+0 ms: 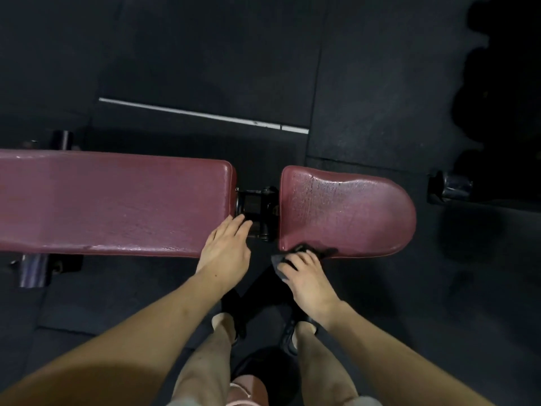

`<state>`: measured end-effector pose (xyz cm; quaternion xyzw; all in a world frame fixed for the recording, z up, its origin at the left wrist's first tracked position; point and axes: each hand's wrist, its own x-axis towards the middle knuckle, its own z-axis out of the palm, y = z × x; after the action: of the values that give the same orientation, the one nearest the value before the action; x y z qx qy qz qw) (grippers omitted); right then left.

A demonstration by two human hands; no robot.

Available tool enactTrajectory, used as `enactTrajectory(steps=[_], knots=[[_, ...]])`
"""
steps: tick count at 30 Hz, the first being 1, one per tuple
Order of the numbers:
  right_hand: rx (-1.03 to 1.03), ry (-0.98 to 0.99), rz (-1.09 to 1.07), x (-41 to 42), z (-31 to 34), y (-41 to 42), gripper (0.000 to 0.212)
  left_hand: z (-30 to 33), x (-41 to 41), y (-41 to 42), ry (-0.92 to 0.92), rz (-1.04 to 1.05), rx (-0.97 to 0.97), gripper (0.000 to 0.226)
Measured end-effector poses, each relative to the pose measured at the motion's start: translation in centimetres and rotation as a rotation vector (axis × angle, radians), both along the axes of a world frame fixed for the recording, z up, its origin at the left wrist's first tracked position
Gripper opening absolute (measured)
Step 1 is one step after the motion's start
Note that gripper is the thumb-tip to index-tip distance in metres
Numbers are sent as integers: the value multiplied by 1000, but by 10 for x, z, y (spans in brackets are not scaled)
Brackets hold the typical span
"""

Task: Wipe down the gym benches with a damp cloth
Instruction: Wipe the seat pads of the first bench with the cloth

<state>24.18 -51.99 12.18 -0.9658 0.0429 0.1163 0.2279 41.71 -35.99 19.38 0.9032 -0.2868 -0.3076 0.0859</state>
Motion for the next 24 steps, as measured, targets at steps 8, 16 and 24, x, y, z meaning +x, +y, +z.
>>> enactTrajectory(steps=[8, 16, 24], knots=[[159, 51, -402, 15, 174, -34, 33, 145, 36, -9, 24, -18, -35, 51], [194, -325, -692, 51, 412, -90, 29, 346, 47, -89, -130, -181, -220, 50], [226, -557, -887, 4, 526, -180, 25, 446, 16, -184, -201, -245, -384, 46]])
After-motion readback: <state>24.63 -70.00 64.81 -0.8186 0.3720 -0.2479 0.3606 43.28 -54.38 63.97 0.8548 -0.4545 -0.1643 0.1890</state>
